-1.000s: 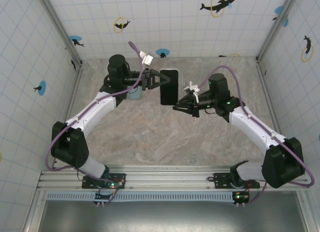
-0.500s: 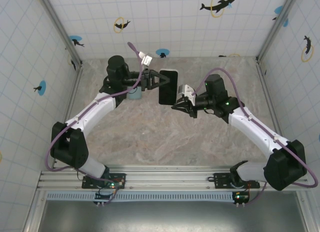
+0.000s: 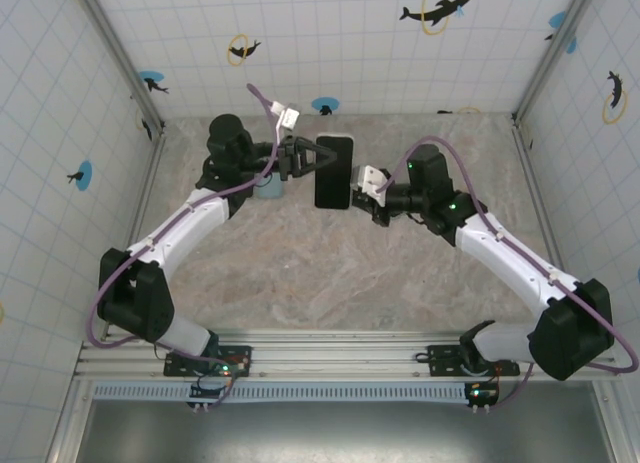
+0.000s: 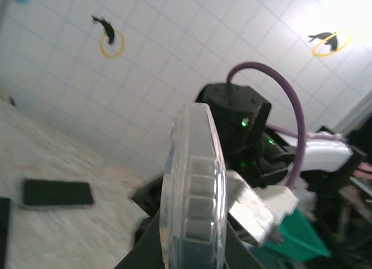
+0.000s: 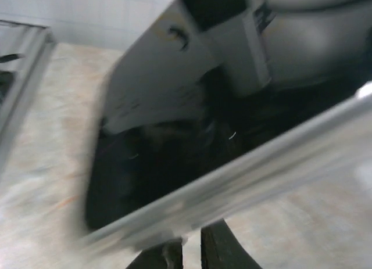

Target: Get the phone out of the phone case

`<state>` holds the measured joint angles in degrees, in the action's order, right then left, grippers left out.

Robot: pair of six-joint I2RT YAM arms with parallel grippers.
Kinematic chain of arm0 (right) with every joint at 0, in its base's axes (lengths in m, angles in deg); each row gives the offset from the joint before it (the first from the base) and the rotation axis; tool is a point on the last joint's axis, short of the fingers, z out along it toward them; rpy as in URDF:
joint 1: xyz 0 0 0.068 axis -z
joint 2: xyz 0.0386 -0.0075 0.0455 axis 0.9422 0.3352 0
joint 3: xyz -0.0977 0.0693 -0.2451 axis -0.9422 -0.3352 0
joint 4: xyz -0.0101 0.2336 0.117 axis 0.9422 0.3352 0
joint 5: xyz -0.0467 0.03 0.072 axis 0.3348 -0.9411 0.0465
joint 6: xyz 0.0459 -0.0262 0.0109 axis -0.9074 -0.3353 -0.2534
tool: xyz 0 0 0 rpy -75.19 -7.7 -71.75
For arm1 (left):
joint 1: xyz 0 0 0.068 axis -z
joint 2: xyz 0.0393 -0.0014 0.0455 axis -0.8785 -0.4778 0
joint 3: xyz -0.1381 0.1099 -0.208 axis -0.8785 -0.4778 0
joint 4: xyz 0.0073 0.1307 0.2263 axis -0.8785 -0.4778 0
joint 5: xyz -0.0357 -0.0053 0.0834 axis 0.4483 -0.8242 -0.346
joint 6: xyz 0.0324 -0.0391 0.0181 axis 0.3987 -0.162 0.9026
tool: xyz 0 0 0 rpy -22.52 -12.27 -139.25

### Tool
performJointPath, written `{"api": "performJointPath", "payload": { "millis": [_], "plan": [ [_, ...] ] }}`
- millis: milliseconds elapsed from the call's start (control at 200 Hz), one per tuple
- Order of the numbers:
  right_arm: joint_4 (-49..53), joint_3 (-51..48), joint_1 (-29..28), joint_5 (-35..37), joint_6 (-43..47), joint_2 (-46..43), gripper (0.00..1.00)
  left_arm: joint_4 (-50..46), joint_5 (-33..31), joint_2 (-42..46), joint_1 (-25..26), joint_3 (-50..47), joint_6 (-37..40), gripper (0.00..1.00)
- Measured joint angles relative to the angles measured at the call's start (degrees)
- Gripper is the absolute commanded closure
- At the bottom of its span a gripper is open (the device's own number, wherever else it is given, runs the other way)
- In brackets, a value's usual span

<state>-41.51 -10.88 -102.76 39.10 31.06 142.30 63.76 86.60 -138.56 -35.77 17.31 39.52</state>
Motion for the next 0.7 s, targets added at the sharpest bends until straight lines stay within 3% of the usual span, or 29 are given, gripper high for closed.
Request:
{"api": "performJointPath", "payload": {
  "millis": [135, 315, 490, 696],
  "plan": [
    [-6.49, 0.52, -0.17, 4.35, 1.86, -0.52, 0.99, -1.53, 2.32, -0.11, 2.45, -1.36, -2.45, 1.00],
    [-8.96, 0.55, 1.40, 3.85, -0.22, -0.57, 0.95, -2.32, 1.62, -0.11, 1.79, -1.33, -2.75, 1.00],
    [-7.34, 0.00, 4.02, 0.68, -4.22, -1.84, 0.68, -2.34, -0.96, -0.13, 0.66, -0.42, -1.49, 1.00],
    [0.42, -0.87, 6.69, -8.96, -9.40, -3.15, 0.51, -3.15, -1.70, -0.11, 0.46, 3.91, 2.38, 1.00]
  ]
}}
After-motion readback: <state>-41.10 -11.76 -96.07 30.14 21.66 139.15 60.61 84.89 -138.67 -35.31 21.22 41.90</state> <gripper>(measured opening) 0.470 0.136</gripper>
